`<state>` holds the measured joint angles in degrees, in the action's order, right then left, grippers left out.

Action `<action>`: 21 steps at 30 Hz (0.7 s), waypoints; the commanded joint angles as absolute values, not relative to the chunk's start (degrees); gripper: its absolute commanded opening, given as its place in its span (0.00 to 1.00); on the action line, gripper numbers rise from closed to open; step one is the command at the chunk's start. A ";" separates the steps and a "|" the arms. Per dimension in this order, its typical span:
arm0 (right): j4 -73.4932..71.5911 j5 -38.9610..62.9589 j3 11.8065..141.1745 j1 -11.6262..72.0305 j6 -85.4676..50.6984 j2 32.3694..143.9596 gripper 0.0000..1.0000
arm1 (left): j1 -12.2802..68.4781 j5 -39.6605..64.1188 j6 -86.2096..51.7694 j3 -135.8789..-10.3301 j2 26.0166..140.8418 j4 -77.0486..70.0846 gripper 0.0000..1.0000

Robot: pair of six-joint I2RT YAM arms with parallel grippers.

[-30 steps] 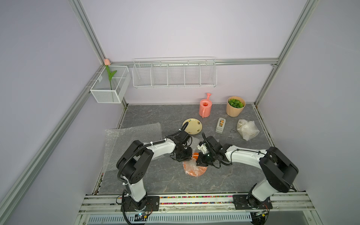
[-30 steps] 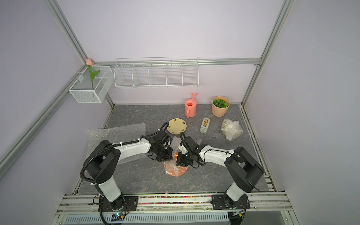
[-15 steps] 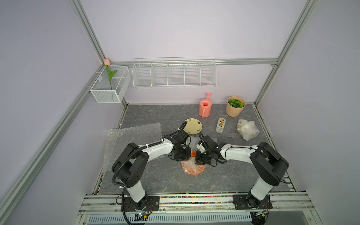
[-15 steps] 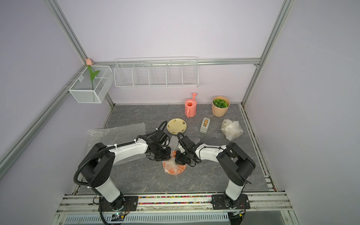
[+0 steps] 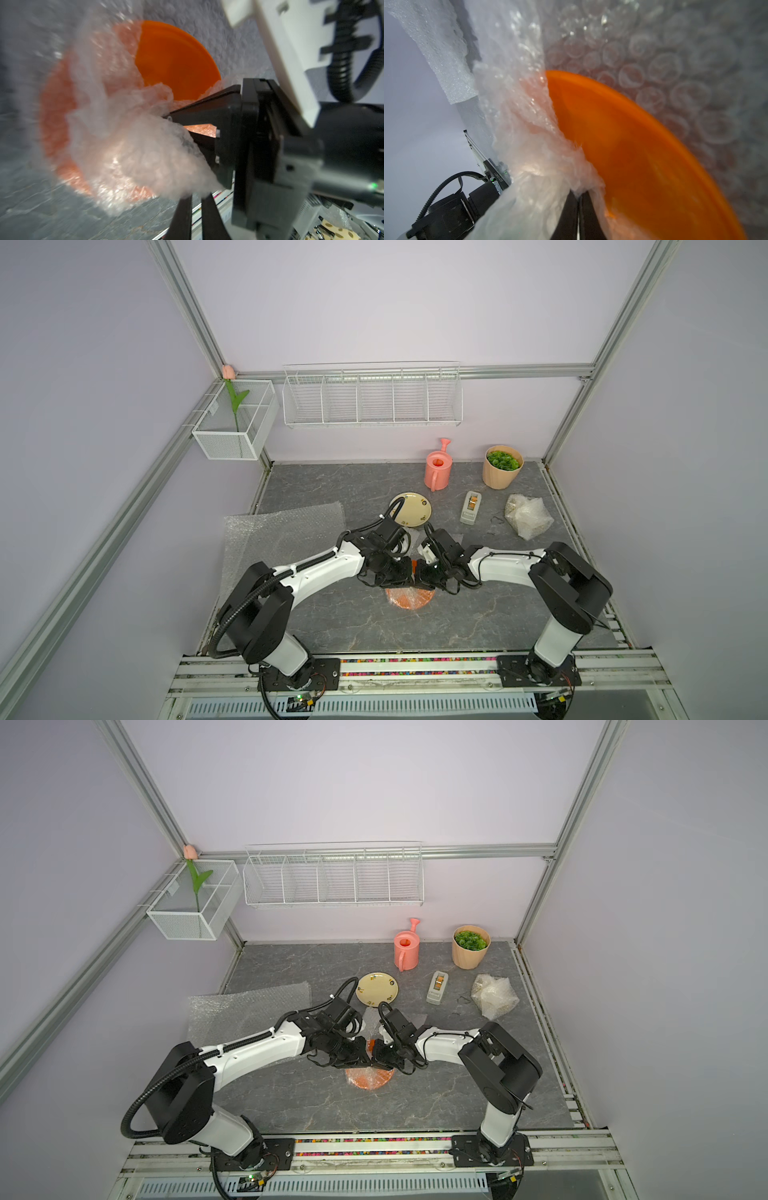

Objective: Wrap dinner plates in bubble wrap
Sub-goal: Wrap the plate in the bubble wrap.

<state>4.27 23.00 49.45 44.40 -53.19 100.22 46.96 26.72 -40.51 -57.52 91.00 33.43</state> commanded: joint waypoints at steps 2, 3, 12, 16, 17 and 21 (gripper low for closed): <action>7.16 19.00 48.04 44.56 -54.32 102.77 0.07 | 47.15 25.89 -44.33 -57.65 94.88 25.71 0.13; 7.28 18.98 47.93 44.66 -54.31 102.53 0.07 | 46.96 24.37 -45.33 -58.14 95.39 24.80 0.11; 8.24 18.71 47.52 44.92 -53.81 101.43 0.07 | 46.01 10.18 -43.61 -62.10 99.90 32.94 0.00; 8.65 18.28 47.29 44.95 -53.70 101.16 0.07 | 46.04 6.30 -42.37 -62.07 101.80 37.53 0.00; 8.78 18.23 47.33 44.95 -53.70 101.16 0.07 | 46.02 5.26 -42.39 -61.44 101.62 38.00 0.00; 10.05 18.28 48.34 44.91 -53.08 100.00 0.07 | 45.97 4.17 -41.43 -60.34 102.98 39.22 0.00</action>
<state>4.38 22.15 49.43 44.73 -53.15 99.98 46.54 10.52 -42.87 -61.34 100.77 33.32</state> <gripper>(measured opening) 0.070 0.047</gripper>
